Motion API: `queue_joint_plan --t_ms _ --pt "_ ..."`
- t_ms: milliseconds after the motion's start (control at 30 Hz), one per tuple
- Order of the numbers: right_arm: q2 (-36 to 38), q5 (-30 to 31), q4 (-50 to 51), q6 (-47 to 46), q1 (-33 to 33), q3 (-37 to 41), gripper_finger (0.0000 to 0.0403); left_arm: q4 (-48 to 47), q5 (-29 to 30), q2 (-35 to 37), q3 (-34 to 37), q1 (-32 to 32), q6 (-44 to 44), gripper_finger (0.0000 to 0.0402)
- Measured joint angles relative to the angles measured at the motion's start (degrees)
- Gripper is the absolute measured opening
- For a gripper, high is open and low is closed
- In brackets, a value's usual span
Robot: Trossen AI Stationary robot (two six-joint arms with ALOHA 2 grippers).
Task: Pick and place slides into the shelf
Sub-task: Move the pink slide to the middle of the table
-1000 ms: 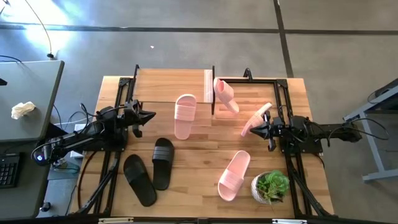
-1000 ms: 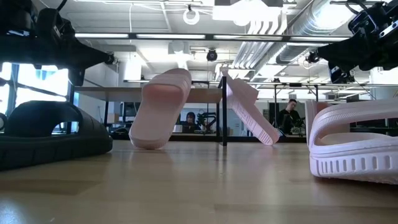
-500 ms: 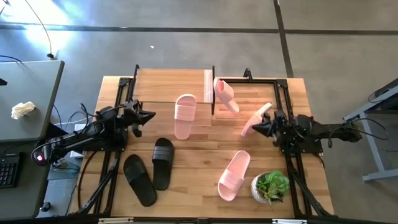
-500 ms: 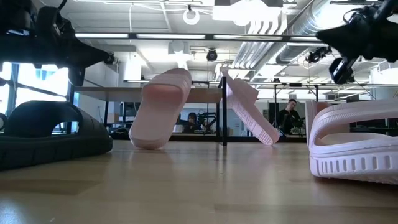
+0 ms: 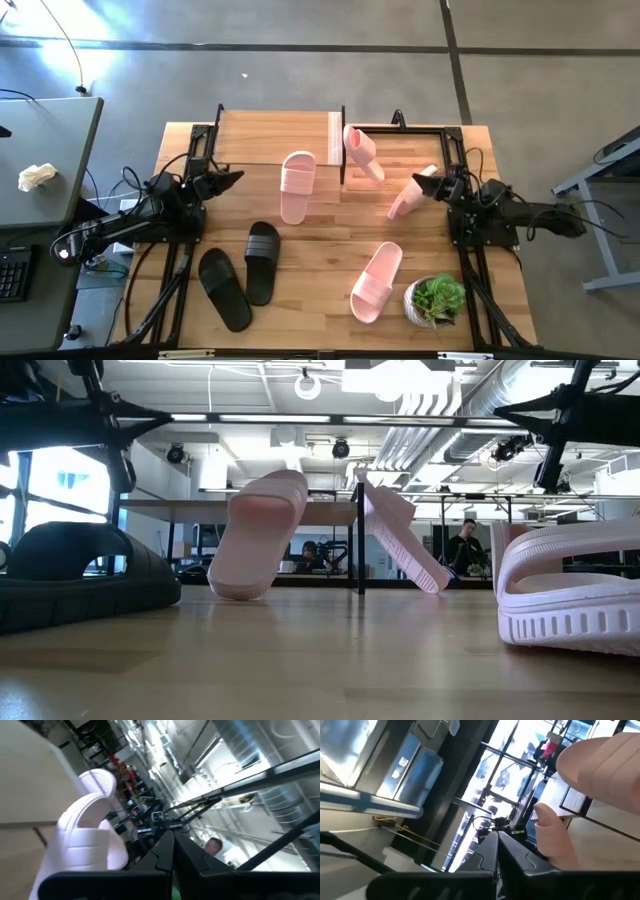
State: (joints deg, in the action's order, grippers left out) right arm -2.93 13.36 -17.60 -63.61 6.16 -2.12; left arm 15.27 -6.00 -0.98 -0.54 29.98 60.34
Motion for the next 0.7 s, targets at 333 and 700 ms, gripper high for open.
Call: queue_joint_plan --t_ms 333,700 --pt "-15.43 -18.65 7.19 -1.93 19.52 -14.18 0.0111 2.90 -0.24 -0.02 0.00 0.00 0.14 0.0001" --pt "-51.07 -45.97 20.07 1.89 37.20 -33.85 0.0150 2.83 -0.87 -0.02 0.00 0.00 1.51 0.0001"
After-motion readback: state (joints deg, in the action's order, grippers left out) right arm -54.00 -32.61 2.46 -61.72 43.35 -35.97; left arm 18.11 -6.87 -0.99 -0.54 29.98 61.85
